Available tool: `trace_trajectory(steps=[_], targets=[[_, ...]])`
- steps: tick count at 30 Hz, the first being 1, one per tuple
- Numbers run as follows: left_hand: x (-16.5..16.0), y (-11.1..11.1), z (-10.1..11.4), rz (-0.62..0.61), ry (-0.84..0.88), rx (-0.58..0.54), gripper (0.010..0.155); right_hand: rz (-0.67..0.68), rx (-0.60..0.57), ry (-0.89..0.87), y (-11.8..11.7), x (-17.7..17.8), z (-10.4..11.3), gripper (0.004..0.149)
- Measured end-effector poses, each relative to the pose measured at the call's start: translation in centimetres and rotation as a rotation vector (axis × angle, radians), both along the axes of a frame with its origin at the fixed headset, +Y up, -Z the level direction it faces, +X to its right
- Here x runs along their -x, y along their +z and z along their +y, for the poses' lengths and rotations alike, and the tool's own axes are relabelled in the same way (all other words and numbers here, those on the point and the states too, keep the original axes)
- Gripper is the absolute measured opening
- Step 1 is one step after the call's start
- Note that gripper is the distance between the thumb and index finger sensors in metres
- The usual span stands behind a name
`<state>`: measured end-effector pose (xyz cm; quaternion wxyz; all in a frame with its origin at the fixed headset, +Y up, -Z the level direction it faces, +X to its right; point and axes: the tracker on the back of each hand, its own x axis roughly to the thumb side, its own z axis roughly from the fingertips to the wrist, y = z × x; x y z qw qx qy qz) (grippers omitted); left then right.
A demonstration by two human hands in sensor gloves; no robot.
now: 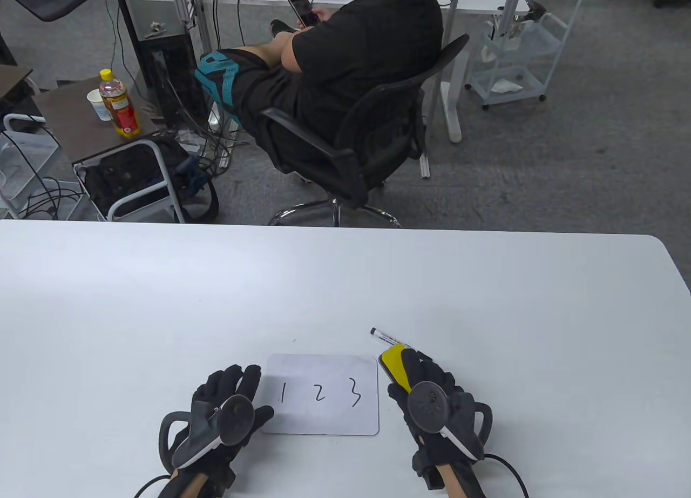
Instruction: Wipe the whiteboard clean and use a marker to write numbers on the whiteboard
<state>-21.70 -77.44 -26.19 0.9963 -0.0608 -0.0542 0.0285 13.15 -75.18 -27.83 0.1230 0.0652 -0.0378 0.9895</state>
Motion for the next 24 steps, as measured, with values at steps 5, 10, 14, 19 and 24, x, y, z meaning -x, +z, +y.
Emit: trace_trajectory(steps=[5, 10, 14, 19, 24], targets=[[-0.3, -0.7, -1.3, 0.002, -0.028, 0.08, 0.061, 0.053, 0.021, 0.035, 0.6, 1.2, -0.9, 0.066], [-0.6, -0.9, -2.3, 0.003, -0.057, 0.13, 0.059, 0.122, 0.046, 0.055, 1.1, 2.8, -1.5, 0.065], [-1.1, -1.1, -2.7, -0.001, -0.092, 0.161, 0.063, 0.22, 0.075, 0.102, 1.6, 5.4, -2.0, 0.063], [-1.2, -1.3, -2.8, 0.001, -0.082, 0.208, 0.062, 0.382, 0.111, 0.229, 1.9, 9.5, -2.3, 0.061], [-1.1, -1.4, -2.9, 0.006, -0.067, 0.214, 0.061, 0.48, 0.146, 0.367, 1.0, 13.7, -3.7, 0.059]])
